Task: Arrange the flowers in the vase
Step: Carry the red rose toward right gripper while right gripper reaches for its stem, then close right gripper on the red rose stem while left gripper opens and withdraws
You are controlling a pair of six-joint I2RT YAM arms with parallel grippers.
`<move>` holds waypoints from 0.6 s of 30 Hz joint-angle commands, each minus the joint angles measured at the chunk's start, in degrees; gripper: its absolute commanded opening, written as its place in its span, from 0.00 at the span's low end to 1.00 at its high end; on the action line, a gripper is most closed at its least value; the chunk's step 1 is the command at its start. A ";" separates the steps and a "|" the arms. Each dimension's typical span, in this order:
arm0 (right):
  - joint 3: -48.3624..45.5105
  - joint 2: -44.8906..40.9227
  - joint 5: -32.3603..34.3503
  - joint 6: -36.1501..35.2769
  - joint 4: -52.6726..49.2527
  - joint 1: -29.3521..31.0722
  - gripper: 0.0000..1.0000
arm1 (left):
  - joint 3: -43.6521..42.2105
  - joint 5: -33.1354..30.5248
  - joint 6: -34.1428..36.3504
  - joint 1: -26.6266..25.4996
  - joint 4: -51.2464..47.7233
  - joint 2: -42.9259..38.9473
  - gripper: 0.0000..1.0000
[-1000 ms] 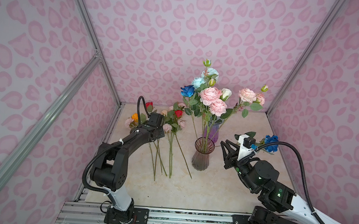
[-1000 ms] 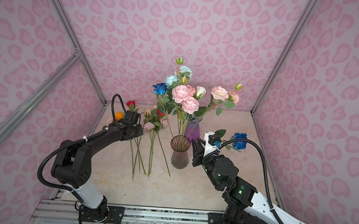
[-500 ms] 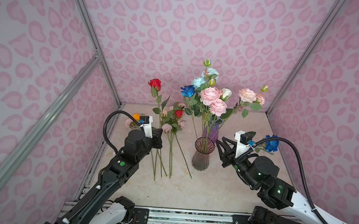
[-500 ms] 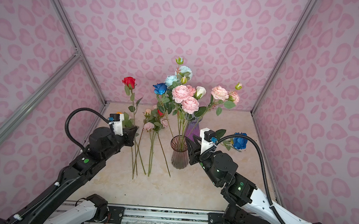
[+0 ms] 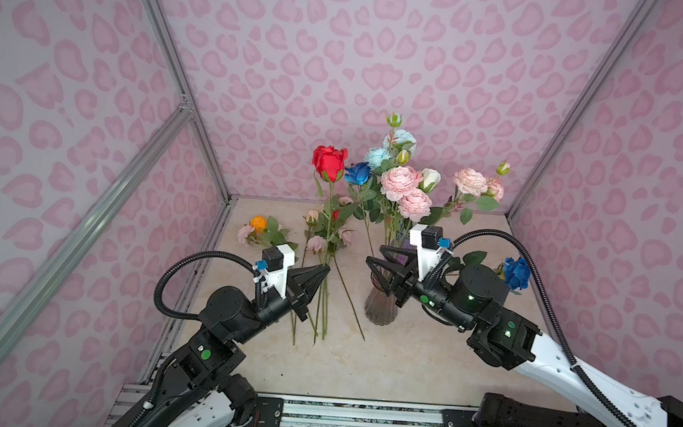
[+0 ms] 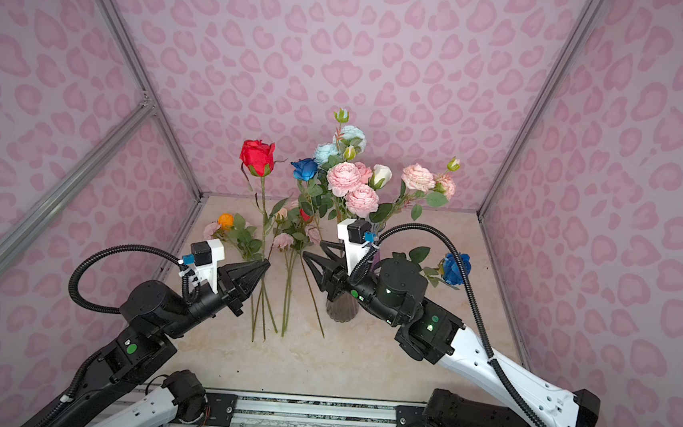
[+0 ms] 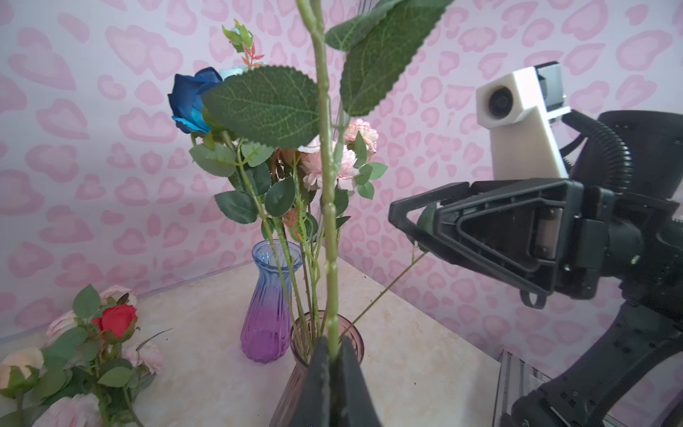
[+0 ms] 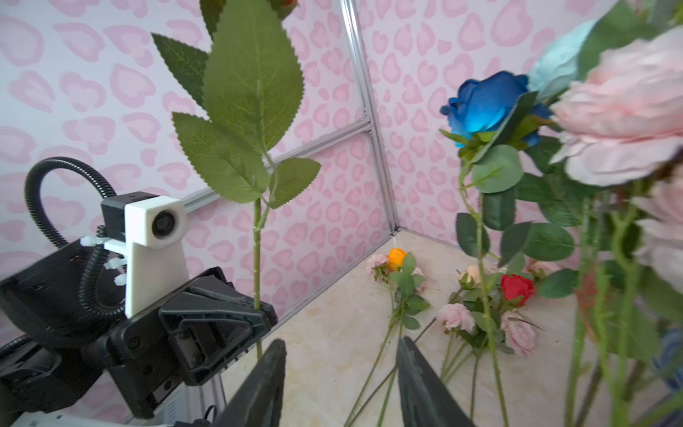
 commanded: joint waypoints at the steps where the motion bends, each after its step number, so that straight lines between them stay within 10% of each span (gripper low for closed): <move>1: 2.14 2.53 -5.35 2.68 2.43 1.25 0.49 | 0.73 -0.08 1.51 -2.02 3.58 1.03 0.03; 9: 3.16 7.30 -7.10 3.95 6.27 2.80 0.46 | 2.25 -1.60 3.29 -6.95 6.06 4.46 0.03; 18: 3.66 8.33 -5.42 4.94 7.70 2.89 0.04 | 2.52 -4.62 2.99 -8.43 5.91 4.83 0.11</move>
